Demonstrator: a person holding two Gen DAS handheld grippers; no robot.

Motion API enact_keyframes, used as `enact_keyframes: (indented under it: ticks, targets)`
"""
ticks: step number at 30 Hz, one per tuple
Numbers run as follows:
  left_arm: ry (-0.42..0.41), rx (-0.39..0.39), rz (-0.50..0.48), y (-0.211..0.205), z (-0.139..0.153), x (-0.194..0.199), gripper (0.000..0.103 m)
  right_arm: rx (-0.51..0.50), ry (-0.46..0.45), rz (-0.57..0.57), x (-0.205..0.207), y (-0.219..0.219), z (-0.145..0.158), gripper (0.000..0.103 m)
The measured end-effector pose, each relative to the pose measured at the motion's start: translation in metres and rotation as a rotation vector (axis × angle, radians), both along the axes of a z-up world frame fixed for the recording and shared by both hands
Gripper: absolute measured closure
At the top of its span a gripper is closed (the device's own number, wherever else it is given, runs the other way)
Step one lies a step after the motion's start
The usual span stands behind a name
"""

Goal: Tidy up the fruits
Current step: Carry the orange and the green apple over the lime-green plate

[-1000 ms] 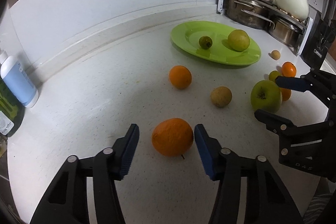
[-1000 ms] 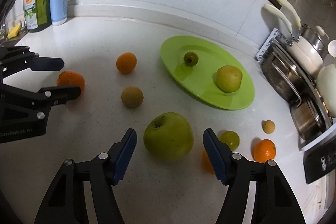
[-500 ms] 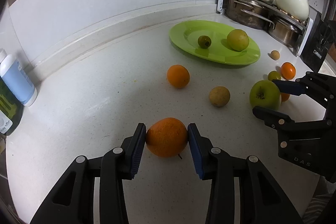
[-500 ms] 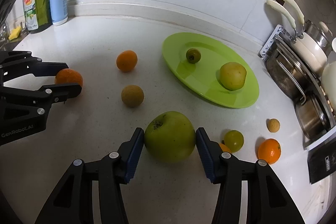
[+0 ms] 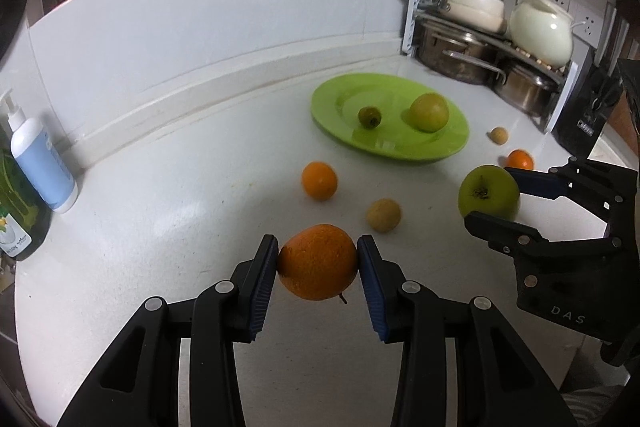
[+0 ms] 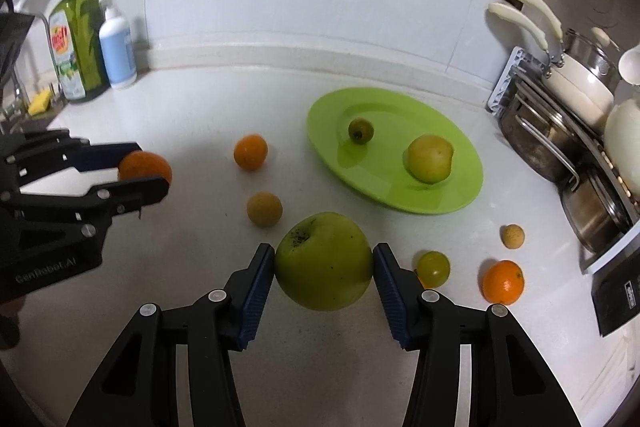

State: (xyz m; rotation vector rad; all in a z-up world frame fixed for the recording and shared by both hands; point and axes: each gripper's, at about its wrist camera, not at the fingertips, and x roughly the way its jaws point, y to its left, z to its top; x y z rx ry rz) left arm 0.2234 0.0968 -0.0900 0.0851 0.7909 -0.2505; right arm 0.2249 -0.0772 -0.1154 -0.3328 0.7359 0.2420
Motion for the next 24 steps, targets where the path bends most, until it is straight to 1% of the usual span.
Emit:
enact_keyframes:
  ticks: [7, 13, 20, 24]
  targets:
    - [-0.072, -0.011, -0.026, -0.011, 0.027, -0.004, 0.063, 0.043, -0.062, -0.013, -0.008, -0.008, 0.026, 0.052]
    - [-0.137, -0.015, -0.041, -0.021, 0.049, 0.002, 0.063, 0.077, -0.108, -0.033, -0.007, -0.018, 0.046, 0.052]
    - [-0.176, -0.028, -0.052, -0.033, 0.066, 0.022, 0.063, 0.095, -0.167, -0.058, 0.004, -0.029, 0.068, 0.052]
    - [-0.171, -0.057, -0.061, -0.038, 0.073, 0.036, 0.063, 0.092, -0.197, -0.064, 0.015, -0.033, 0.080, 0.052]
